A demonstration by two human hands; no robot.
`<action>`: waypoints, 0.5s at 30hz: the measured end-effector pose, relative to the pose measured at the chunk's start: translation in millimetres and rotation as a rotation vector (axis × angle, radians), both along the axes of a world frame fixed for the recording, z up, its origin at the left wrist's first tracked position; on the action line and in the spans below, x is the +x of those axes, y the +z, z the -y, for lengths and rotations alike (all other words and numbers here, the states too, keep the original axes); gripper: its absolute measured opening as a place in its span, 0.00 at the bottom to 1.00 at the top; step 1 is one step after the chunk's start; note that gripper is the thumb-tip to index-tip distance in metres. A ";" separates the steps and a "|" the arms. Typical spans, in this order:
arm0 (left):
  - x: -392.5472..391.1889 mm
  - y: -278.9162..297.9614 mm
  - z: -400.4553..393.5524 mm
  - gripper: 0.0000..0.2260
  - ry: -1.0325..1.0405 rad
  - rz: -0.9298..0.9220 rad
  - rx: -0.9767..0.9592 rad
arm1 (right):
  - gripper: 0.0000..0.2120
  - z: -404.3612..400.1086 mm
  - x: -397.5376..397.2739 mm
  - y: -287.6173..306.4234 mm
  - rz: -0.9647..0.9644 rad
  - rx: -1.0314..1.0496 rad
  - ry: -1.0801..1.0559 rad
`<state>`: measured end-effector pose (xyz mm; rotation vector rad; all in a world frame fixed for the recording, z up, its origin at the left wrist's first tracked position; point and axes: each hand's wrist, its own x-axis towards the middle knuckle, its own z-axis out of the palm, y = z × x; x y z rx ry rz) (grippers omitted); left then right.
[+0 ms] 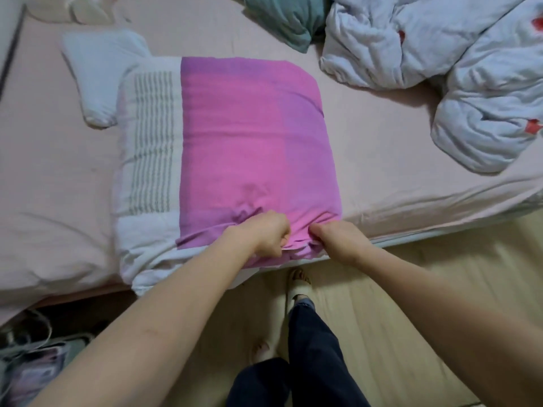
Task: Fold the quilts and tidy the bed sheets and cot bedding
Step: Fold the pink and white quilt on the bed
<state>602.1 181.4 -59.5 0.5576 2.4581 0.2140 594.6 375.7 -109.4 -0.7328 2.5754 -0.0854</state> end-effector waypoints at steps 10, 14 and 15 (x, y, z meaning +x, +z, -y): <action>19.9 -4.7 4.5 0.21 0.123 -0.457 -0.270 | 0.08 8.7 14.9 -9.2 -0.166 -0.147 -0.359; 47.1 -8.2 56.6 0.14 0.067 -0.513 -0.228 | 0.05 22.6 27.0 3.6 -0.227 -0.214 -0.076; 59.4 -5.8 72.9 0.13 0.029 -0.586 -0.235 | 0.07 39.2 30.0 9.2 -0.261 -0.282 0.013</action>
